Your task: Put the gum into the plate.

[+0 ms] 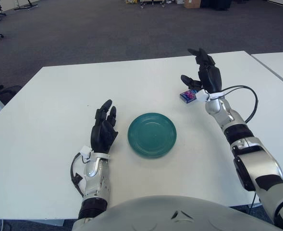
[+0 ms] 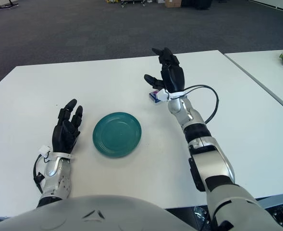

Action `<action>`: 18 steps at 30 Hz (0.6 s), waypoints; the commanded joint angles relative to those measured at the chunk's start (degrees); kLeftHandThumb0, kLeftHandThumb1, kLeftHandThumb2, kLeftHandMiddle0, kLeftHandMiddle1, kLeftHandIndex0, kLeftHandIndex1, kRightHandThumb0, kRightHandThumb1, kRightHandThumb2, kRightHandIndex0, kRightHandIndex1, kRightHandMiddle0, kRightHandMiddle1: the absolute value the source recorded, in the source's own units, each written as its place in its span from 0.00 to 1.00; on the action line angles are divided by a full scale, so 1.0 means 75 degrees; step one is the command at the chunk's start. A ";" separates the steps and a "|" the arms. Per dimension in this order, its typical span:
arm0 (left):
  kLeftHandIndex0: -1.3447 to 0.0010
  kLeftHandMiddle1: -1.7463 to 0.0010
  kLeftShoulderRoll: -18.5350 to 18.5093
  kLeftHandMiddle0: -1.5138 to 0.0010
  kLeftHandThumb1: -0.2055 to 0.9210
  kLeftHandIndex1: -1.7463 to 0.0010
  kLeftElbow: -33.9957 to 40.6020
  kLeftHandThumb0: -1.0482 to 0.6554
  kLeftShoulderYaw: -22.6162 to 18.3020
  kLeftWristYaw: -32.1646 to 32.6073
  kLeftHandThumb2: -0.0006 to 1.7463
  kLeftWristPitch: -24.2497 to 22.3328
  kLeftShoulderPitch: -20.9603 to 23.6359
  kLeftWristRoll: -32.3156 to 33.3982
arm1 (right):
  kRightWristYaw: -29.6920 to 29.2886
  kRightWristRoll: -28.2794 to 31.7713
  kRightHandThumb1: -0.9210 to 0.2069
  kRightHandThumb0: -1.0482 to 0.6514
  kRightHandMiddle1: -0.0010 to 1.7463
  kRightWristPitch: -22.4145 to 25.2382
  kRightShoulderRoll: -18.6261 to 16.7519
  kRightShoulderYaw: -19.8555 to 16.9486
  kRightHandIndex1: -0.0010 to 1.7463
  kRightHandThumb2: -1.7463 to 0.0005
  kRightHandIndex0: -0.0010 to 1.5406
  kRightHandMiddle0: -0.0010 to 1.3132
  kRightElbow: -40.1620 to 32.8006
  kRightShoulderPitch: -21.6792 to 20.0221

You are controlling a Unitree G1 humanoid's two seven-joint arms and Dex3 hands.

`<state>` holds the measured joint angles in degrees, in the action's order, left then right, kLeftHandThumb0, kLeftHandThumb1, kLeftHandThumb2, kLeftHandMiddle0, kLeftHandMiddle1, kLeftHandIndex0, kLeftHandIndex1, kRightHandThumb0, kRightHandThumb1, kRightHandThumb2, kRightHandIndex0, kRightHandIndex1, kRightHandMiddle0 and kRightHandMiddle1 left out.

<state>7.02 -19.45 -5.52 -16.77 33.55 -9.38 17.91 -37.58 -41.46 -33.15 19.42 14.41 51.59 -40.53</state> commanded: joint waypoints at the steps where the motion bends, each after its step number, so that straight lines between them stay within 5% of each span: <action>1: 1.00 1.00 0.0659 0.84 1.00 0.60 -0.0943 0.03 0.0004 0.0094 0.51 0.0186 -0.0444 0.0102 | -0.0204 -0.0287 0.00 0.16 0.46 0.0156 0.0112 0.0335 0.02 0.60 0.18 0.00 0.0829 -0.0755; 8: 1.00 1.00 0.0667 0.85 1.00 0.62 -0.0993 0.03 -0.0001 -0.0021 0.51 0.0217 -0.0422 0.0180 | 0.0310 -0.0611 0.00 0.18 0.42 0.0941 0.0129 0.1025 0.00 0.65 0.14 0.00 0.2230 -0.1594; 18: 1.00 1.00 0.0636 0.85 1.00 0.64 -0.0946 0.04 0.0076 0.0242 0.52 0.0338 -0.0504 -0.0158 | 0.0917 -0.0607 0.00 0.17 0.39 0.1383 -0.0019 0.1616 0.01 0.62 0.14 0.00 0.3065 -0.1738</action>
<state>7.06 -20.01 -5.48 -15.73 34.84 -8.93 16.47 -31.82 -46.05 -23.28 19.90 25.54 73.83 -53.09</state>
